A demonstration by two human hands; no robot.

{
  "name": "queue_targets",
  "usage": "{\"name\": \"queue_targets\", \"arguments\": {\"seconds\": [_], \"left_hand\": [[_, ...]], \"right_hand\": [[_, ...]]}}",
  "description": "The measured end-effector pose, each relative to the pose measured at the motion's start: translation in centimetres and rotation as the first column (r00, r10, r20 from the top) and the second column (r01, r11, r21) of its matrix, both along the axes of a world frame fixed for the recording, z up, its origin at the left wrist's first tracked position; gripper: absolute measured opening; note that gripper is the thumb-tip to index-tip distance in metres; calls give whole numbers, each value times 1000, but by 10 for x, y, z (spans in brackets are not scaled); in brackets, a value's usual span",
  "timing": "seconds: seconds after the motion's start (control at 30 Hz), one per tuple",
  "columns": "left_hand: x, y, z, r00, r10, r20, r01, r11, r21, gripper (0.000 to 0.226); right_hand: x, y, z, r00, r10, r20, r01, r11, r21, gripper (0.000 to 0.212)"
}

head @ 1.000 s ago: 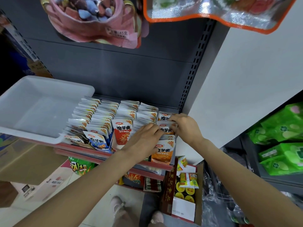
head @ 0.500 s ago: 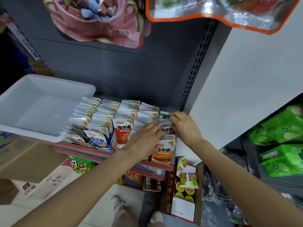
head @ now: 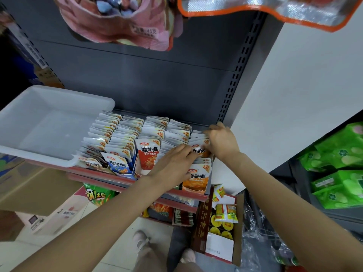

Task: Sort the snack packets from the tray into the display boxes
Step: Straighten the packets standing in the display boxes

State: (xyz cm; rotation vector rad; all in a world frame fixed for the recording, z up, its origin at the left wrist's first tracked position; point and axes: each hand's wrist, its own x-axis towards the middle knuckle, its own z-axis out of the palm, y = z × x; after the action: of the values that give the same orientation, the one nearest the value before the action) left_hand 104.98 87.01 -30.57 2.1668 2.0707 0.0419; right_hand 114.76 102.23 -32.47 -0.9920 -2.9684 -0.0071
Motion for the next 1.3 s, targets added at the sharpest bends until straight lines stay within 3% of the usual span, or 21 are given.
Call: {"name": "queue_targets", "arguments": {"seconds": [0.27, 0.47, 0.57, 0.7, 0.8, 0.9, 1.03, 1.17, 1.3], "left_hand": [[0, 1, -4, 1000, 21, 5, -21, 1000, 4, 59], [-1, 2, -5, 1000, 12, 14, -12, 1000, -4, 56], [0, 1, -4, 1000, 10, 15, -10, 1000, 4, 56], [0, 1, -3, 1000, 15, 11, -15, 1000, -3, 57], [0, 2, -4, 1000, 12, 10, -12, 1000, 7, 57], [0, 1, -4, 1000, 15, 16, -16, 1000, 13, 55], [1, 1, -3, 1000, 18, 15, -18, 1000, 19, 53], [1, 1, -4, 1000, 23, 14, -23, 1000, 22, 54], [2, 1, -3, 1000, 17, 3, -17, 1000, 14, 59]], "right_hand": [[13, -11, -3, 995, 27, -91, -44, 982, -182, 28], [17, -14, -14, 955, 31, -295, -1, 995, 100, 15], [14, -10, -20, 982, -5, -188, -3, 999, -39, 29], [14, -9, -18, 954, 20, -298, -51, 994, -97, 53], [15, -10, -21, 951, 55, -305, -83, 993, -79, 44], [13, -10, -24, 946, -66, -317, 26, 991, -130, 34], [2, -16, -23, 886, -234, -401, 145, 960, -241, 41], [1, -13, -26, 932, -120, -343, 102, 992, -68, 58], [6, 3, -15, 987, -19, -158, -29, 954, -298, 64]]}}
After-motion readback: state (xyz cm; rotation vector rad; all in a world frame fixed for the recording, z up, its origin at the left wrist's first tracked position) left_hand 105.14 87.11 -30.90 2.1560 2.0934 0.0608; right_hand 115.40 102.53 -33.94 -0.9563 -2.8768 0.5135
